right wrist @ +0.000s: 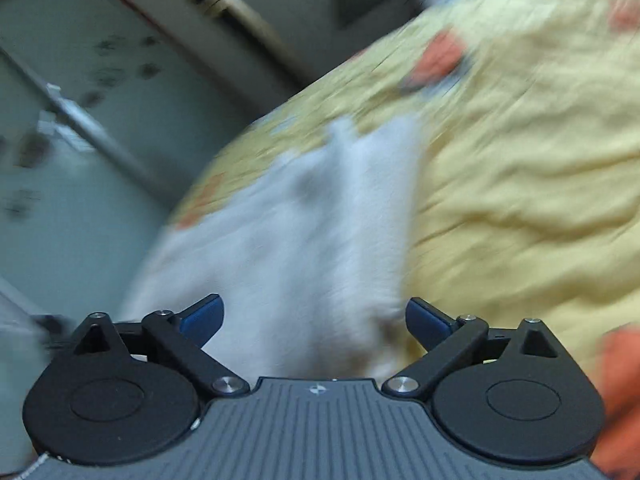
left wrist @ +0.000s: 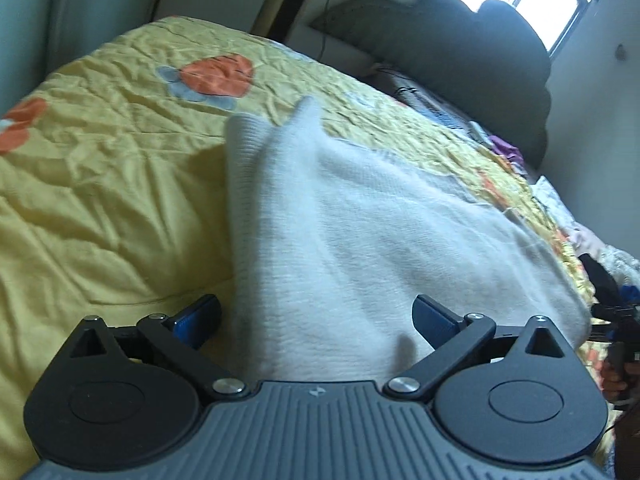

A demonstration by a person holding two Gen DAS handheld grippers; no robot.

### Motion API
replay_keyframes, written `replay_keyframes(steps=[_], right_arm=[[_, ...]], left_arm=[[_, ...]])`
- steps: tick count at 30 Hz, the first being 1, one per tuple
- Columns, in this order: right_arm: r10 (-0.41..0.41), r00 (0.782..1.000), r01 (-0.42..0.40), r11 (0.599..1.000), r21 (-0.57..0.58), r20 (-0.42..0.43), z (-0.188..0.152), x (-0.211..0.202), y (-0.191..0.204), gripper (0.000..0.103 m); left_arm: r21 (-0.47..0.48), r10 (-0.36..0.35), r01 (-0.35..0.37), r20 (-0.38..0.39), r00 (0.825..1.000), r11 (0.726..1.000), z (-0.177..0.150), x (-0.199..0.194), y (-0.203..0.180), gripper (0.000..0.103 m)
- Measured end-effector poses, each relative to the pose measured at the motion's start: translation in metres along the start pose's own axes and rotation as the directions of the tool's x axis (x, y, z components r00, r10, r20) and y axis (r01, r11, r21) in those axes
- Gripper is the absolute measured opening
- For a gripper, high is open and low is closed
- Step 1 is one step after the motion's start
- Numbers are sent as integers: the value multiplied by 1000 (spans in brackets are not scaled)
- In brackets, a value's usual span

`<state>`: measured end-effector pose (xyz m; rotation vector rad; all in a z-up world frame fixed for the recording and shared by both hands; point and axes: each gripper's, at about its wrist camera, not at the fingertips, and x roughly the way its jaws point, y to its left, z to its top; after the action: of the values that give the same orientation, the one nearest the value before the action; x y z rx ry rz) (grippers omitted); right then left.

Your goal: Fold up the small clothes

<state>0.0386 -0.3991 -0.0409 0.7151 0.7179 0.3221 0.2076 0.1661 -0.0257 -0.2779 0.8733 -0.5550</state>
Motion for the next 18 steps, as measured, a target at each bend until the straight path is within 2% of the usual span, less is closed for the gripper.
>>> replay_keyframes(steps=[2,3,5,6,7,8,9,10,12,16,18], right_arm=[[14,1000,-14,1000,-21,-9,3,14,1,100],[7,1000,-7,1000,-8,-14,7,23,0,99],[49,999,-49,998,37,-4,14,39,-2,99],[54,999,-54,998,37,0,16,47,-1,97],[36,999,-36,999,9,16,18,53,3,95],[7,1000,-7,1000,-28,25,18,58,8,79],[-43,998,45,998,-49,39,19,61,12,46],[-102,994,104,994,-40,44,19,63,12,37],[-57,998,56,998,28,37,19,61,1,35],[-53,997,50,997,60,56,19,48,1,33],[-37,996,32,997,70,80,24,39,4,33]], left_arm=[[-13,-8,8,5,1000,1000,1,6,-5,102],[-12,5,-5,15,1000,1000,0,8,-8,102],[-12,34,-34,29,999,999,-2,10,-13,99],[-7,67,-66,37,997,998,-3,9,-16,89],[4,108,-109,40,993,994,-4,9,-19,73],[9,143,-143,39,989,990,-4,7,-21,66],[-9,143,-143,32,989,990,-5,3,-20,55],[-41,134,-132,28,991,990,-4,0,-18,43],[-87,134,-131,33,990,988,-3,-9,-16,30],[-97,166,-162,43,985,982,-3,-21,-34,26],[-93,154,-149,56,986,985,-4,-29,-48,25]])
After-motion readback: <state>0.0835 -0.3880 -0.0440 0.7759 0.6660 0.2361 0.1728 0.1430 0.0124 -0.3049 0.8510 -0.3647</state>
